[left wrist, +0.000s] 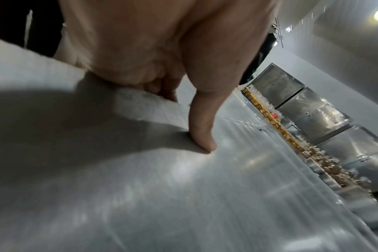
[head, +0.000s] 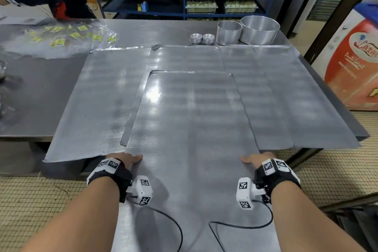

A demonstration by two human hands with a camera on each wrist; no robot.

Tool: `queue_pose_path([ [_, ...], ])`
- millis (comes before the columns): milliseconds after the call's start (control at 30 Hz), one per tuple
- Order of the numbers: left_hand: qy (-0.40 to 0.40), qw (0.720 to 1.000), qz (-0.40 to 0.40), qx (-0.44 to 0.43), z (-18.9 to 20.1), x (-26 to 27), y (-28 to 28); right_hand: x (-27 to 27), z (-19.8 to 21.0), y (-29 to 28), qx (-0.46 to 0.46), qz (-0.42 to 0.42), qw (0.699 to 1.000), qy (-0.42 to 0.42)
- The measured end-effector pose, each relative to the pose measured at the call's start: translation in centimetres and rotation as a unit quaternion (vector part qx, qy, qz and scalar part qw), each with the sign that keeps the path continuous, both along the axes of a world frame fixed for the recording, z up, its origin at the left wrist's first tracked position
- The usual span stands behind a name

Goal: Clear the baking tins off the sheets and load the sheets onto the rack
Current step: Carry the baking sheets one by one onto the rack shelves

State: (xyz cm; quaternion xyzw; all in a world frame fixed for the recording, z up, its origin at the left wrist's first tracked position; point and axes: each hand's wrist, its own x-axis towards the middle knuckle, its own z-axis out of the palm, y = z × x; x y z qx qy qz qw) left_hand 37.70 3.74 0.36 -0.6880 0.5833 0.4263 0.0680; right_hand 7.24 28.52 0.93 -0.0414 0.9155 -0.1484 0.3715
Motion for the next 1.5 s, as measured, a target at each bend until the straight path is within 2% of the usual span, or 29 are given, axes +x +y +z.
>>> queue_pose_path([
  [67,-0.026,0.999,-0.021,0.005,-0.4,0.5,-0.7,1.0,0.4,-0.1,0.041,0.025,0.999,0.001],
  [167,-0.059,0.995,-0.067,-0.034,-0.2,1.2,-1.5,3.1,1.6,-0.4,0.019,0.013,0.999,0.027],
  [233,-0.034,0.995,-0.079,-0.044,0.1,1.9,-2.0,4.2,1.4,-0.4,0.008,-0.005,1.000,0.015],
  [333,0.011,0.998,-0.023,-0.052,0.9,3.0,-3.8,6.9,2.0,-0.8,0.005,-0.033,0.999,0.040],
  [400,0.047,0.997,0.022,-0.055,1.2,3.5,-5.8,8.1,2.2,-1.0,-0.038,-0.088,0.993,0.064],
  [433,0.054,0.997,0.022,-0.049,1.7,3.7,-6.6,9.0,2.3,-1.2,-0.050,-0.125,0.989,0.064],
  [533,0.076,0.996,0.019,-0.036,2.7,4.1,-8.7,11.5,1.2,-1.1,-0.055,-0.157,0.985,0.046],
  [700,0.116,0.990,-0.042,-0.063,4.1,3.8,-10.2,16.4,2.5,0.2,-0.130,-0.270,0.953,0.041],
  [800,0.139,0.983,-0.095,-0.071,5.1,2.3,-9.7,18.7,2.6,2.5,-0.195,-0.362,0.910,0.051],
  [933,0.162,0.971,-0.165,-0.055,6.0,-0.1,-7.7,21.9,3.5,6.0,-0.192,-0.442,0.872,0.084],
  [1033,0.171,0.956,-0.232,-0.045,6.1,-2.0,-5.0,24.2,4.9,9.2,-0.145,-0.510,0.842,0.097],
  [1300,0.167,0.910,-0.378,-0.030,7.4,-6.6,5.3,31.0,5.9,18.6,-0.081,-0.635,0.759,0.118],
  [1333,0.159,0.901,-0.402,-0.034,7.6,-7.0,6.7,31.8,5.6,19.8,-0.087,-0.650,0.745,0.119],
  [1433,0.173,0.884,-0.433,-0.027,7.6,-8.4,10.7,34.0,6.6,22.3,-0.105,-0.663,0.734,0.109],
  [1500,0.181,0.872,-0.454,-0.020,7.6,-9.1,13.5,35.3,7.2,24.3,-0.122,-0.699,0.696,0.105],
])
